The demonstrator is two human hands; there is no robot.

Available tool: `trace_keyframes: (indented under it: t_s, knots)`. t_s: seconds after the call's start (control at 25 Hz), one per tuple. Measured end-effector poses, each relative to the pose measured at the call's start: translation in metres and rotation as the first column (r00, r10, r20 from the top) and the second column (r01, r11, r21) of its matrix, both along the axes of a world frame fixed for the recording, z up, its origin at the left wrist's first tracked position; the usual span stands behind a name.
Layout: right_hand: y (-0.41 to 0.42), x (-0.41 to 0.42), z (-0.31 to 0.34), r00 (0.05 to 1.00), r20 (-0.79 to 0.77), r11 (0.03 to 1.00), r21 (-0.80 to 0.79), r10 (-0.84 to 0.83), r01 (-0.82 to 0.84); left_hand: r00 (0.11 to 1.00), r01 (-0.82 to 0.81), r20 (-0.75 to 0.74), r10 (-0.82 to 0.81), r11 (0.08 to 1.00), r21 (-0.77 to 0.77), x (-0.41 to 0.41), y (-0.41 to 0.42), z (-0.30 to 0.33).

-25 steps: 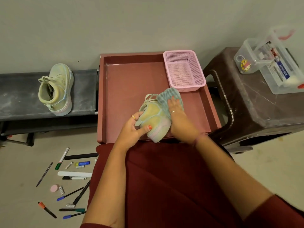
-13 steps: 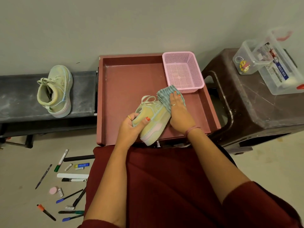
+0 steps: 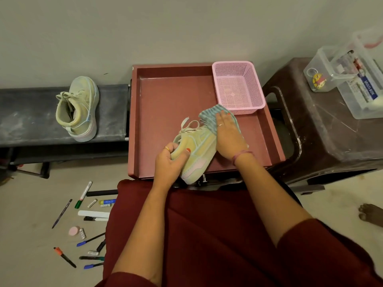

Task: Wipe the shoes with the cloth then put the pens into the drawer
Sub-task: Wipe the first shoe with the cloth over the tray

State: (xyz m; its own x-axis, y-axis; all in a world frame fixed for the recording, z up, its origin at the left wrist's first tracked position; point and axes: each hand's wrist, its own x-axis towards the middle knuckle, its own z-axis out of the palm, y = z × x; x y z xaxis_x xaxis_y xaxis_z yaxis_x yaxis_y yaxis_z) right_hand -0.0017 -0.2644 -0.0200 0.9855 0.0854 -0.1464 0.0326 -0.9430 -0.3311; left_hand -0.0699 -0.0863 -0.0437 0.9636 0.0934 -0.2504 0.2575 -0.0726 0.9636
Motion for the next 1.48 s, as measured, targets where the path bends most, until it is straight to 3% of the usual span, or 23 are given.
trace_keyframes:
  t_s: [0.12,0.28,0.36,0.48,0.72,0.8,0.92,1.04,1.16,1.24,1.4,1.48]
  knots:
    - [-0.003,-0.01,-0.001,0.996,-0.079,0.997,0.058,-0.045,0.049,0.999,-0.015,0.051,0.007,0.99,0.143,0.003,0.007,-0.001]
    - [0.029,-0.097,-0.002,0.989,-0.007,0.966,0.218,0.146,-0.141,0.989,0.048,0.123,-0.086,0.957,0.287,0.007,0.018,-0.008]
    - [0.027,-0.099,-0.011,0.975,0.076,0.967,0.132,0.209,-0.217,0.987,0.068,0.126,-0.104,0.963,0.261,0.007,0.021,-0.014]
    - [0.008,-0.06,-0.016,0.977,0.16,0.99,-0.057,0.138,-0.131,0.991,0.076,0.091,-0.099,0.971,0.227,0.006,0.022,-0.017]
    - [0.01,-0.033,-0.008,0.998,0.06,0.996,0.083,-0.022,0.017,0.996,0.063,0.033,-0.081,0.93,0.361,0.008,0.016,-0.009]
    - [0.031,-0.068,-0.013,0.996,0.075,0.994,0.098,0.051,-0.058,0.997,0.049,0.041,-0.069,0.932,0.36,0.01,0.015,-0.009]
    - [0.03,-0.096,-0.02,0.969,0.146,0.98,-0.02,0.199,-0.198,0.992,0.055,0.087,-0.095,0.923,0.38,0.009,0.016,-0.012]
    - [0.0,-0.051,-0.02,0.966,0.207,0.983,-0.135,0.154,-0.128,0.985,0.072,0.111,-0.131,0.9,0.429,0.007,0.015,-0.016]
    - [-0.009,-0.026,-0.009,0.996,0.075,0.996,-0.075,0.053,-0.047,0.976,0.047,0.165,-0.144,0.875,0.483,0.005,0.011,-0.016]
    - [0.008,-0.041,-0.002,0.997,0.072,0.999,-0.032,-0.003,0.005,0.973,0.029,0.185,-0.137,0.87,0.491,0.004,0.009,-0.015]
    - [0.059,-0.094,0.001,0.994,0.041,0.977,0.189,0.097,-0.103,0.97,0.025,0.197,-0.143,0.864,0.502,0.005,0.007,-0.013]
    - [0.051,-0.092,-0.005,0.987,0.065,0.973,0.17,0.147,-0.156,0.968,0.041,0.193,-0.158,0.863,0.503,0.005,0.009,-0.015]
